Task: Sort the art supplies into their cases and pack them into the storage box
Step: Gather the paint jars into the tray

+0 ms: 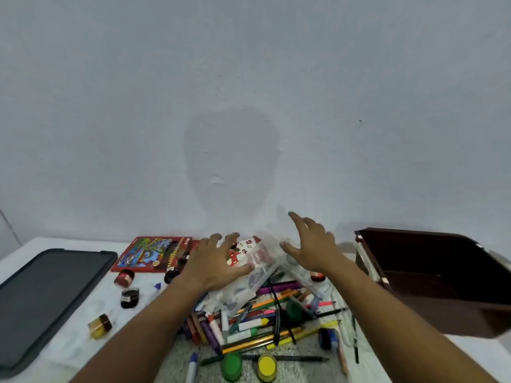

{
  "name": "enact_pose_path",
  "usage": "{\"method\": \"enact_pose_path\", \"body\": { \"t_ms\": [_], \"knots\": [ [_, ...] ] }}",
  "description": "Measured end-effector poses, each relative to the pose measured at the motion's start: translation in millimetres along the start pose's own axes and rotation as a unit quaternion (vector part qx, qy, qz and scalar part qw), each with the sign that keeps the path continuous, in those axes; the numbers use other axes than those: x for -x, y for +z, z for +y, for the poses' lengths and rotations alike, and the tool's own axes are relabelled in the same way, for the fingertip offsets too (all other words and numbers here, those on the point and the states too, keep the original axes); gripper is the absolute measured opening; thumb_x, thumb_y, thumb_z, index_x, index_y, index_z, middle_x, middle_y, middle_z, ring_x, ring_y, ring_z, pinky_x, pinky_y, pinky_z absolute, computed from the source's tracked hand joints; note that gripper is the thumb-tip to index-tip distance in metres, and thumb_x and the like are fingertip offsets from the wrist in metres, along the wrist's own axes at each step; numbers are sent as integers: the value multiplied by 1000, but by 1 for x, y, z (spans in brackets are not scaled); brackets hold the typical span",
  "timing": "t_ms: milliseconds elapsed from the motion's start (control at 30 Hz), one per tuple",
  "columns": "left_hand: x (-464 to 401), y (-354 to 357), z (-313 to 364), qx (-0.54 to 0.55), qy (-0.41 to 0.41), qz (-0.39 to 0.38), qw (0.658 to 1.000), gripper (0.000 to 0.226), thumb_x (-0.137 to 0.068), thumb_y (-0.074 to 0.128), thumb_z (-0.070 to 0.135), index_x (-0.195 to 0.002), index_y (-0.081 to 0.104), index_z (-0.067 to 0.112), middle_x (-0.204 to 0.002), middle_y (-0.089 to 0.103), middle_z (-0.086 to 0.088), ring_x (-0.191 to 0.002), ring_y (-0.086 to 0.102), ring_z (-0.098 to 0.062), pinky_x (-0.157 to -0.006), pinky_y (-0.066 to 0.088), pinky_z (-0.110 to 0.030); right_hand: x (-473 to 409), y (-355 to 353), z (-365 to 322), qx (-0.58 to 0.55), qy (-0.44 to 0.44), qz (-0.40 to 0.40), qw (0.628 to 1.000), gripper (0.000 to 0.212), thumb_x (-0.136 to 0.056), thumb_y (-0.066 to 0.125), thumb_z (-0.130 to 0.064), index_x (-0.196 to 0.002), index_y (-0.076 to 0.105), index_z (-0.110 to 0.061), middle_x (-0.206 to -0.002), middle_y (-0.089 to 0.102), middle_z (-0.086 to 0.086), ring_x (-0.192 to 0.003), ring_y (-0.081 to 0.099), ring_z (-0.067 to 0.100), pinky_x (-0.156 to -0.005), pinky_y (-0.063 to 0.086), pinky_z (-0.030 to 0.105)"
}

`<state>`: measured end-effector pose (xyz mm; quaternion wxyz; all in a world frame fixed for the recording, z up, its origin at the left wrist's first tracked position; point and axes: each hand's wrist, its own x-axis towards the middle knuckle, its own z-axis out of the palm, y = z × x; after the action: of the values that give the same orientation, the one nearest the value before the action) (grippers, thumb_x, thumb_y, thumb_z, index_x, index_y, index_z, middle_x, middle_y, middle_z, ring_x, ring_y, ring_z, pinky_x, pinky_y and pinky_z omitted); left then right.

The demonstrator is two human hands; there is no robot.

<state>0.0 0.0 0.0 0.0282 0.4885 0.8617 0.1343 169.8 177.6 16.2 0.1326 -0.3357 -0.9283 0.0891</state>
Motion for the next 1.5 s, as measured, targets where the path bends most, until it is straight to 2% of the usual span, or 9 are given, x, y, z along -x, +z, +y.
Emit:
{"method": "enact_pose_path", "body": {
  "t_ms": [133, 567, 733, 800, 967, 1133, 1267, 1367, 1500],
  "knots": [
    [13, 36, -9, 3, 26, -110, 994, 103, -68, 55, 82, -151, 18, 35, -159, 19, -4, -142, 23, -32, -114, 27, -48, 18, 39, 11, 58, 2, -53, 997, 70, -92, 46, -54, -149, 14, -29, -150, 29, 9, -137, 27, 29, -110, 26, 52],
    [12, 55, -14, 21, 17, -76, 997, 99, -72, 71, 54, -151, 20, 25, -148, 38, -9, -130, 36, -32, -107, 35, -44, 26, 63, 29, 19, 11, -59, 998, 58, -92, 50, -42, -143, 28, -23, -140, 39, 11, -127, 38, 30, -104, 36, 43],
    [20, 46, -22, 90, 10, -28, 996, 102, -59, 62, 59, -148, 26, 26, -133, 48, -9, -119, 39, -28, -100, 38, -43, 28, 57, 29, 4, 32, -33, 999, 70, -91, 53, -47, -148, 18, -25, -151, 28, 6, -141, 23, 26, -114, 11, 55],
    [27, 40, -30, 126, 30, 5, 992, 102, -56, 59, 60, -146, 31, 23, -132, 50, -8, -118, 40, -25, -98, 40, -43, 31, 49, 31, -14, 17, -7, 1000, 80, -88, 58, -49, -151, 12, -26, -155, 21, 6, -143, 17, 24, -115, 9, 55],
    [46, 27, -41, 204, 58, 39, 976, 93, -61, 75, 44, -142, 35, 25, -134, 44, -4, -123, 38, -20, -100, 40, -43, 45, 35, 34, -62, -45, -11, 997, 95, -82, 71, -37, -152, 8, -27, -158, 14, 8, -143, 16, 27, -116, 21, 46],
    [72, 13, -43, 191, 132, 32, 972, 94, -57, 72, 52, -140, 38, 23, -134, 47, -1, -119, 43, -14, -95, 39, -29, 65, 16, 33, -152, -101, 4, 983, 100, -78, 78, -30, -151, 10, -30, -157, 18, 3, -140, 27, 20, -112, 33, 39],
    [92, 14, -42, 250, 159, 7, 955, 89, -56, 78, 46, -135, 42, 28, -133, 50, 4, -120, 49, -11, -98, 42, -21, 96, 11, 39, -153, -118, -69, 979, 91, -76, 79, -31, -148, 24, -33, -150, 29, -2, -118, 50, 20, -91, 51, 30],
    [109, 20, -45, 274, 181, -10, 944, 86, -59, 82, 40, -135, 44, 29, -134, 49, 13, -124, 49, -5, -96, 47, -18, 125, 17, 46, -201, -94, -93, 971, 98, -69, 82, -35, -148, 24, -34, -143, 32, -6, -116, 47, 12, -94, 48, 28],
    [135, 34, -48, 330, 176, 9, 927, 93, -60, 85, 39, -139, 41, 22, -135, 50, 10, -122, 53, -9, -97, 48, -22, 166, 22, 53, -266, -87, -103, 954, 85, -63, 85, -40, -134, 40, -33, -133, 37, -16, -117, 44, -4, -89, 37, 7]
  ]
}}
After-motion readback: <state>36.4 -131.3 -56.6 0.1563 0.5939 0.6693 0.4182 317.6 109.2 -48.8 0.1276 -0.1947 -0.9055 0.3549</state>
